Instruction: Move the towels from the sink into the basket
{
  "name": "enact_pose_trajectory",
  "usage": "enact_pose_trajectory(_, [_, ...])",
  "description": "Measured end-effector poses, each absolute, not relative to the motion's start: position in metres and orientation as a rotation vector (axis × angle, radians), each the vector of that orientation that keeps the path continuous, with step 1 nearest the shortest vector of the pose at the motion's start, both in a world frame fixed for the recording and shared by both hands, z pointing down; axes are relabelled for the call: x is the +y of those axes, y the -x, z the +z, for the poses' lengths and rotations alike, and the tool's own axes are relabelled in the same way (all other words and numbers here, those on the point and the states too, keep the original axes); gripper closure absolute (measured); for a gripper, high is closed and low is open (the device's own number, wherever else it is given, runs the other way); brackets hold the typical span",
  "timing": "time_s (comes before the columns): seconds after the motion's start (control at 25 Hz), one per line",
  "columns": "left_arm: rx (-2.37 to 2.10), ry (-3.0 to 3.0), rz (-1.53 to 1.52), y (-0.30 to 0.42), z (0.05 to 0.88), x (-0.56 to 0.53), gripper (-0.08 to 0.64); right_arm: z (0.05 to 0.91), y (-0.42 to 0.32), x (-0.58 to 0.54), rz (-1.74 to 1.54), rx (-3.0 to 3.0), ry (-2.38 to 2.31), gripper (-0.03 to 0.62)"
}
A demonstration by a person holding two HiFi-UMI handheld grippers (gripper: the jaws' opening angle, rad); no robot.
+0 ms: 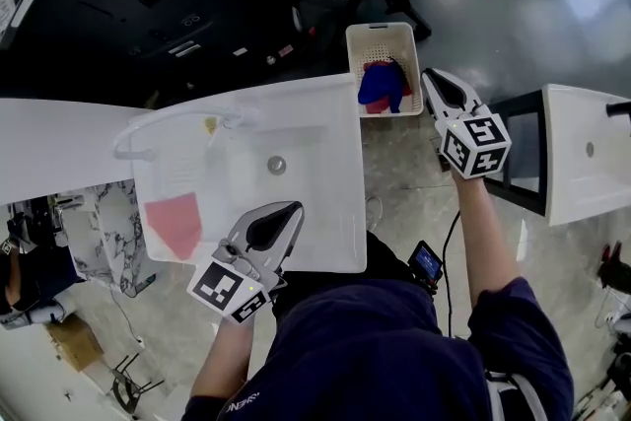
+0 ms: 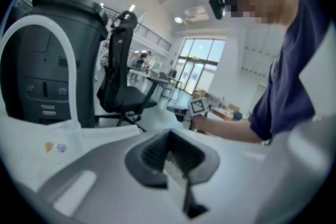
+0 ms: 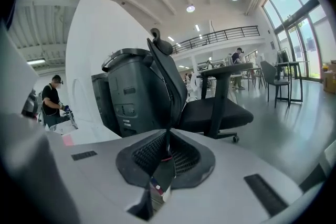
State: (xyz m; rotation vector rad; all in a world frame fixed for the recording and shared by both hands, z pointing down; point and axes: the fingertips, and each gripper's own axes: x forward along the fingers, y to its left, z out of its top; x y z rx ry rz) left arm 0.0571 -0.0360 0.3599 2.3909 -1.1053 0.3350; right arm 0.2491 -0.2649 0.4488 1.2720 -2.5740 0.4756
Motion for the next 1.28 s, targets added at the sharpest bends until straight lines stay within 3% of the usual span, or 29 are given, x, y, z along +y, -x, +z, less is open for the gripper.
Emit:
enact_pose_trajectory(0.8, [-1.222,-2.394,0.232,-0.031,0.340,0.006,0.557,0.352,-0.164,-0.163,0.284,-2.784,-0.993,0.583])
enact_pose_trajectory(1.28, [-1.345,-2.349,0.167,0.023,0.334,0.054,0.557,0.319,-0.084,-0.098,0.107,-2.853,-0.773,0.584])
